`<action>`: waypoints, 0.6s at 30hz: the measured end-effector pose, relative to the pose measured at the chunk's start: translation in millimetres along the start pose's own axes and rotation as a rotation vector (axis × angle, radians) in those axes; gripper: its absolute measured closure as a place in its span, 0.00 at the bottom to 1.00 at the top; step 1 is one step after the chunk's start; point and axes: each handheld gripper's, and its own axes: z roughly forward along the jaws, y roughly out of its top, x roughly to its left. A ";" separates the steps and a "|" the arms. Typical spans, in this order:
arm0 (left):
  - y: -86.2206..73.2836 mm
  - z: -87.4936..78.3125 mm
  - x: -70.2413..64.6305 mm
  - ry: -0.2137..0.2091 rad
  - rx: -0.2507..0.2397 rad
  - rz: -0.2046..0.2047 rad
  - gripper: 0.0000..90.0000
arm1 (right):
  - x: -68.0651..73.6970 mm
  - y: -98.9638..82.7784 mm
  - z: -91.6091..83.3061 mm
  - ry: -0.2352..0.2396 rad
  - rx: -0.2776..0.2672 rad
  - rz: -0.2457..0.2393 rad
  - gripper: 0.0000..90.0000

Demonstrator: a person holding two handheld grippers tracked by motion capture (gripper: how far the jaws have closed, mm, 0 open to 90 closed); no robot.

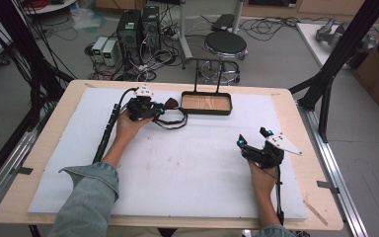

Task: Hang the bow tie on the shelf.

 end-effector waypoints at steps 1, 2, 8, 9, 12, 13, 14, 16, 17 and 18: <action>0.0 0.0 0.0 0.000 0.000 0.000 0.84 | 0.0 0.0 0.1 -0.001 0.000 0.000 0.13; 6.5 -3.6 -1.7 -0.002 -0.031 -0.003 0.84 | 0.0 0.0 0.0 -0.001 0.001 0.001 0.13; 22.0 -8.3 -5.6 -0.035 -0.091 -0.018 0.84 | -0.3 -0.1 -0.1 -0.001 0.004 0.008 0.13; 24.7 -8.7 -6.6 -0.039 -0.097 -0.016 0.84 | -0.3 -0.1 -0.1 -0.001 0.004 0.008 0.13; 34.0 -8.7 -9.8 -0.048 -0.129 -0.034 0.84 | -0.8 -0.1 0.1 -0.001 0.002 0.007 0.13; 34.0 -8.7 -9.8 -0.048 -0.129 -0.034 0.84 | -0.8 -0.1 0.1 -0.001 0.002 0.007 0.13; 36.4 -8.1 -10.6 -0.046 -0.134 -0.038 0.84 | -0.8 -0.1 0.1 0.001 0.002 0.009 0.13; 40.1 -6.9 -11.9 -0.037 -0.131 -0.033 0.84 | -0.7 -0.2 -0.2 0.002 0.006 0.012 0.13; 41.1 -6.5 -12.2 -0.040 -0.133 -0.034 0.84 | -0.7 -0.2 -0.2 0.002 0.006 0.012 0.13; 42.8 -5.7 -12.6 -0.044 -0.141 -0.042 0.84 | -0.6 -0.2 -0.1 0.003 0.006 0.013 0.13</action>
